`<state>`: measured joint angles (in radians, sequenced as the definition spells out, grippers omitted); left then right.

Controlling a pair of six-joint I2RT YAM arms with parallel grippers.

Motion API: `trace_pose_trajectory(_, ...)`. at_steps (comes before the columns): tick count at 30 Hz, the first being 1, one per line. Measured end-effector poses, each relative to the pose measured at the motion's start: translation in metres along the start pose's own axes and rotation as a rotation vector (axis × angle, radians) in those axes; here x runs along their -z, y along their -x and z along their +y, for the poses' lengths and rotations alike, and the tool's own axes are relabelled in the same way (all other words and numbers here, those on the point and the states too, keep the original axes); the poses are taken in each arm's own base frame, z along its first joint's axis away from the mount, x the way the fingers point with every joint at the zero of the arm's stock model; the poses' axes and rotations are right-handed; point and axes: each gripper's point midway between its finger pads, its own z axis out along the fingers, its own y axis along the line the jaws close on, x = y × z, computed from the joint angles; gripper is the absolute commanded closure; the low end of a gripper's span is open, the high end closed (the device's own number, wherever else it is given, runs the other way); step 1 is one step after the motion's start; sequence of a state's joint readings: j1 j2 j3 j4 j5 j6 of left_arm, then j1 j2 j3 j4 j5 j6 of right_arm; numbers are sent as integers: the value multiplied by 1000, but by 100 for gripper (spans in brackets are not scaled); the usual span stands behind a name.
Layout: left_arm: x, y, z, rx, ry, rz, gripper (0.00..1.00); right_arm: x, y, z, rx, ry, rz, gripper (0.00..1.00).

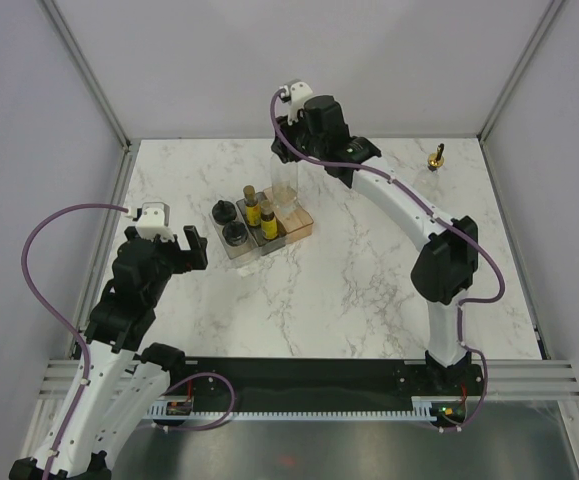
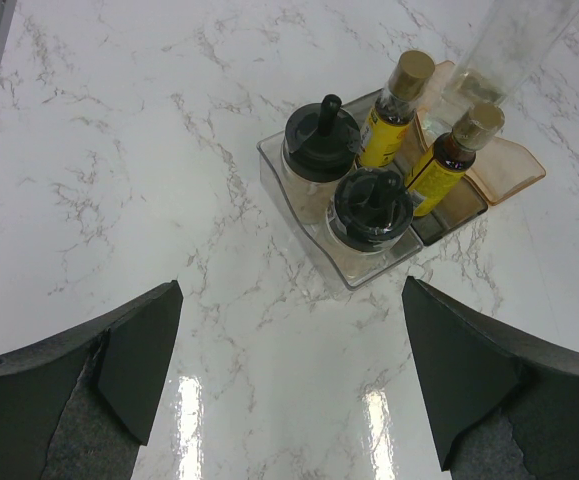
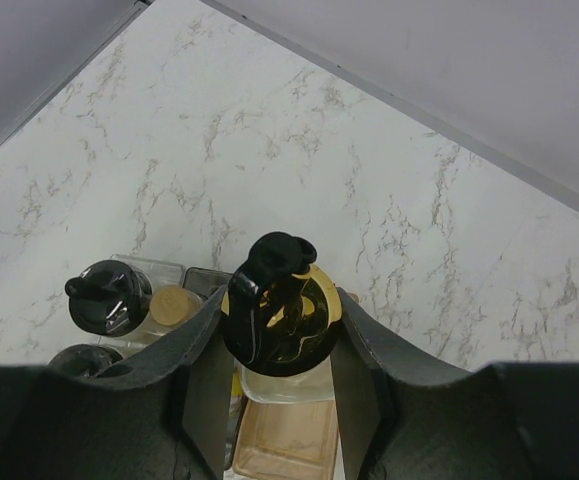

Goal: Organize the condiment bottles

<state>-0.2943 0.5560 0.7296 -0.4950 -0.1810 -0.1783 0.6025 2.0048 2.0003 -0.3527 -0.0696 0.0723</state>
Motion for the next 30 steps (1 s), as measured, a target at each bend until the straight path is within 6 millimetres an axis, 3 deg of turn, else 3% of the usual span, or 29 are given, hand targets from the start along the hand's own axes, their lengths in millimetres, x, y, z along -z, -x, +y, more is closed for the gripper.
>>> trace_pose_trajectory(14,0,0,0,0,0,2,0,-32,-21,-6,-2,-40,10,100)
trace_pose_trajectory(16,0,-1,0,0,0,3,0,-33,-22,-7,0,-40,12,94)
trace_pose_trajectory(17,0,-1,0,0,1,3,0,-33,-23,-7,1,-39,13,87)
trace_pose_trajectory(18,0,0,0,0,1,2,0,-33,-23,-6,3,-37,12,71)
trace_pose_trajectory(20,0,0,0,0,1,2,0,-34,-22,-6,12,-32,8,56)
trace_pose_trajectory(21,-1,0,0,0,1,3,0,-34,-22,-6,16,-30,7,43)
trace_pose_trajectory(24,0,0,0,0,1,2,0,-36,-19,-5,27,-23,-16,27)
trace_pose_trajectory(30,0,-1,0,0,1,2,0,-27,-8,-2,65,-6,-54,11)
